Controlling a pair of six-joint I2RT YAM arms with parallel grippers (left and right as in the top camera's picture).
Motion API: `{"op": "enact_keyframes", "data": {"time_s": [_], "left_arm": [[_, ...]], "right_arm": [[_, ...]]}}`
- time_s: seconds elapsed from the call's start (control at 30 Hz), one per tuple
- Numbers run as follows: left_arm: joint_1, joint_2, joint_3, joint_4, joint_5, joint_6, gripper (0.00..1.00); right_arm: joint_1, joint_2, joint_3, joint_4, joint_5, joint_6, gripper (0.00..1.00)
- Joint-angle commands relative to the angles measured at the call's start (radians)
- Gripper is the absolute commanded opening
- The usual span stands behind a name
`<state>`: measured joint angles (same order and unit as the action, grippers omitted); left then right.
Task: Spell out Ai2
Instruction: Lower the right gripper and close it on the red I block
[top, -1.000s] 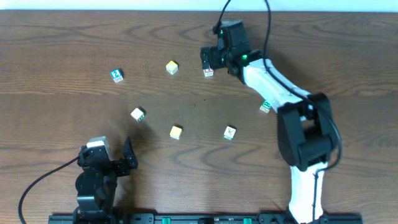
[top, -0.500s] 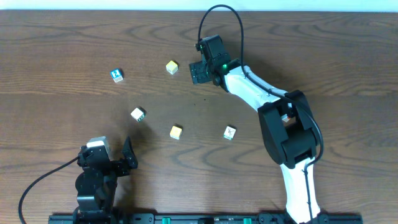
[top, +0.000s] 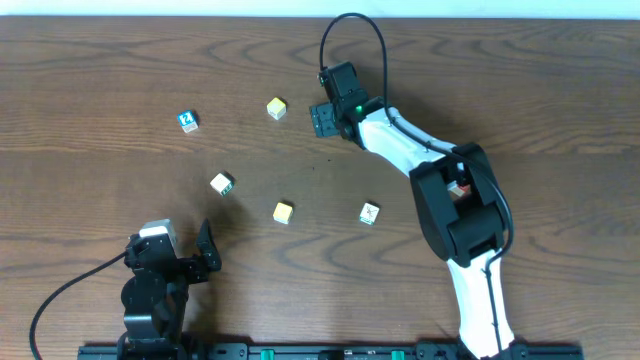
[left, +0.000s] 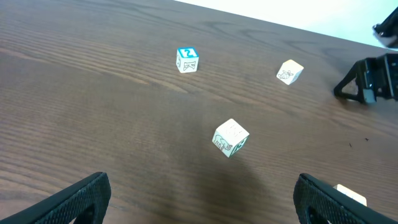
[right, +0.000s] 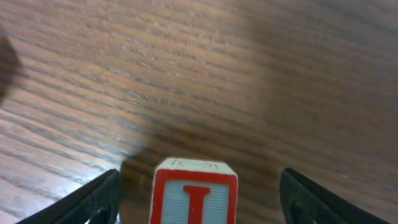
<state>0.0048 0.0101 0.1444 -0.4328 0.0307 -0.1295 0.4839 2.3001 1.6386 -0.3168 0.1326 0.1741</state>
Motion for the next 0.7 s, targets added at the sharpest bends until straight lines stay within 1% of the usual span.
{"op": "enact_keyframes", "data": {"time_s": [0.0, 0.07, 0.3, 0.37, 0.4, 0.43, 0.67], "left_arm": [[0.002, -0.006, -0.019, -0.001, 0.006, 0.014, 0.95], [0.002, -0.006, -0.019, -0.001, 0.006, 0.014, 0.95], [0.002, -0.006, -0.019, -0.001, 0.006, 0.014, 0.95], [0.002, -0.006, -0.019, -0.001, 0.006, 0.014, 0.95], [0.002, -0.006, -0.019, -0.001, 0.006, 0.014, 0.95], [0.002, -0.006, -0.019, -0.001, 0.006, 0.014, 0.95], [0.002, -0.006, -0.019, -0.001, 0.006, 0.014, 0.95]], "right_arm": [[0.008, 0.018, 0.020, 0.006, 0.021, -0.007, 0.78], [0.008, 0.018, 0.020, 0.015, 0.021, -0.007, 0.74], [0.008, 0.018, 0.020, 0.016, 0.021, -0.007, 0.57], [0.008, 0.018, 0.020, 0.016, 0.021, -0.007, 0.54], [0.008, 0.018, 0.020, 0.016, 0.021, -0.007, 0.50], [0.008, 0.018, 0.020, 0.016, 0.021, -0.007, 0.48], [0.008, 0.018, 0.020, 0.007, 0.021, -0.007, 0.43]]}}
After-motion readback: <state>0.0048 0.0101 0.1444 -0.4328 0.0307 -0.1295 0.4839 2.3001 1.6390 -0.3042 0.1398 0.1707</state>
